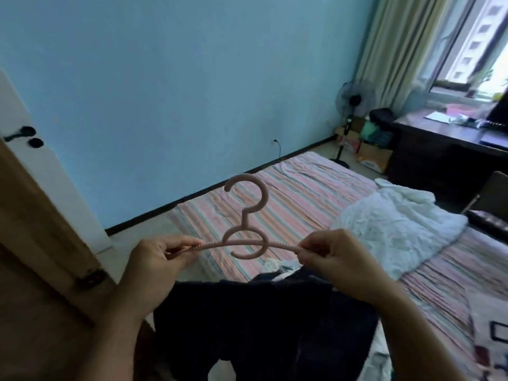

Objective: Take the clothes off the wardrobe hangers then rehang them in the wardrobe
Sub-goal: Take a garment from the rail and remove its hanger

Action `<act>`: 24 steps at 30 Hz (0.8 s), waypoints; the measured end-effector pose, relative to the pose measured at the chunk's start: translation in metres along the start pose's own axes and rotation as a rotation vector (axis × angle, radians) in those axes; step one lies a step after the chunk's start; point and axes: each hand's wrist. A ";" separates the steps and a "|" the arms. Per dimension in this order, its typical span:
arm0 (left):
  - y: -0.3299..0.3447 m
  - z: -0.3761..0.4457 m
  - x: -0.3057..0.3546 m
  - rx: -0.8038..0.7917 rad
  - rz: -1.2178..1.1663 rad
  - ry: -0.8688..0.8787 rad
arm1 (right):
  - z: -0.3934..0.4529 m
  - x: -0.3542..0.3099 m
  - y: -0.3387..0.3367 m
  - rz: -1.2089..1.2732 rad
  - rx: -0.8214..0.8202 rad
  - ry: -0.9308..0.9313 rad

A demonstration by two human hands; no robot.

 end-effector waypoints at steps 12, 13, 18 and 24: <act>0.111 0.068 0.007 -0.431 0.165 0.086 | -0.059 0.076 -0.017 -0.142 0.198 0.334; 0.125 0.074 0.006 -0.457 0.178 0.092 | -0.060 0.086 -0.020 -0.149 0.198 0.364; 0.213 0.097 -0.004 -0.530 0.288 0.127 | -0.059 0.147 -0.036 -0.133 0.165 0.530; 0.315 0.134 -0.005 -0.642 0.460 0.156 | -0.048 0.225 -0.060 -0.108 0.151 0.667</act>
Point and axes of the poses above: each hand's wrist, its own z-axis towards the middle knuckle, its own y-axis out of the palm, x = y × z, and after that the axes turned 11 degrees about z, right-handed
